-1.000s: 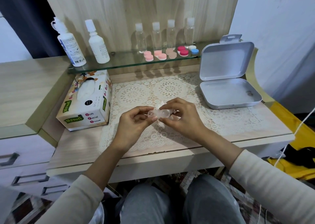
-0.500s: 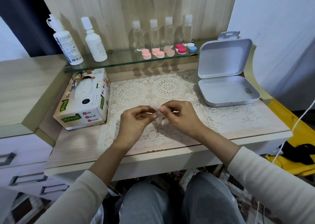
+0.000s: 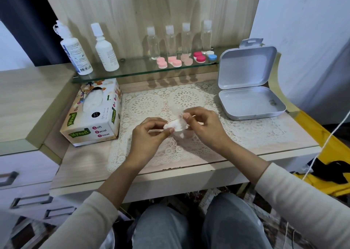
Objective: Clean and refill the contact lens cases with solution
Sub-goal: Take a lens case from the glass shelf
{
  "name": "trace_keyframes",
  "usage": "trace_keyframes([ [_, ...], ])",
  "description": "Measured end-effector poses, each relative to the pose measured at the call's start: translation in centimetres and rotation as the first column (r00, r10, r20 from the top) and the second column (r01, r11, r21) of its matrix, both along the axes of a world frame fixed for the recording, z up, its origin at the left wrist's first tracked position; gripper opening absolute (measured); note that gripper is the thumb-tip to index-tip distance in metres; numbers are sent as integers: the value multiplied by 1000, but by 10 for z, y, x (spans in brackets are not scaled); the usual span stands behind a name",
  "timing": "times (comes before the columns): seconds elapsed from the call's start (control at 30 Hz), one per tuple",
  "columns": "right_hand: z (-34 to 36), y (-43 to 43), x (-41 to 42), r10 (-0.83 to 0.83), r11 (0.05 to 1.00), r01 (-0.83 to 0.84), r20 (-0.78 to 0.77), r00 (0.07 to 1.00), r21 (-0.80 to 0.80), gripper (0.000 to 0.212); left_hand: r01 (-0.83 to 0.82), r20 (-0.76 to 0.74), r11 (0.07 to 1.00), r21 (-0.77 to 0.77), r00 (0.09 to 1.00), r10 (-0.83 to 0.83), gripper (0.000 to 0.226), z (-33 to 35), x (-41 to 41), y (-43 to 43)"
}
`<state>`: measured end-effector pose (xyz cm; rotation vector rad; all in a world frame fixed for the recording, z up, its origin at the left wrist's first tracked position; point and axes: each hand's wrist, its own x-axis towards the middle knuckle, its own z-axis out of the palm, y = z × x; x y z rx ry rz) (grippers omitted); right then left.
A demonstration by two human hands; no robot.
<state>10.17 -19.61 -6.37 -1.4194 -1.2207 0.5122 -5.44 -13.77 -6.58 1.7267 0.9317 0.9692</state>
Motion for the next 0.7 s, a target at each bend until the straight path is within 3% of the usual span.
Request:
trace_keyframes([
  [0.13,3,1,6,-10,1000,9,-74,997,-14,10,38,78,998,-48,996,-34,20,7,-7,0],
  [0.37,6,-1,3,62,995,-74,-171,983,-63,15,107,98,993,-41,990,-103,16,17,-11,3],
  [0.5,7,-3,1,112,987,-122,-97,989,-104,15,102,28,994,39,994,-103,22,18,-9,4],
  [0.7,9,-4,0,174,972,-173,-11,985,-156,17,27,28,989,-147,999,-23,34,17,-5,7],
])
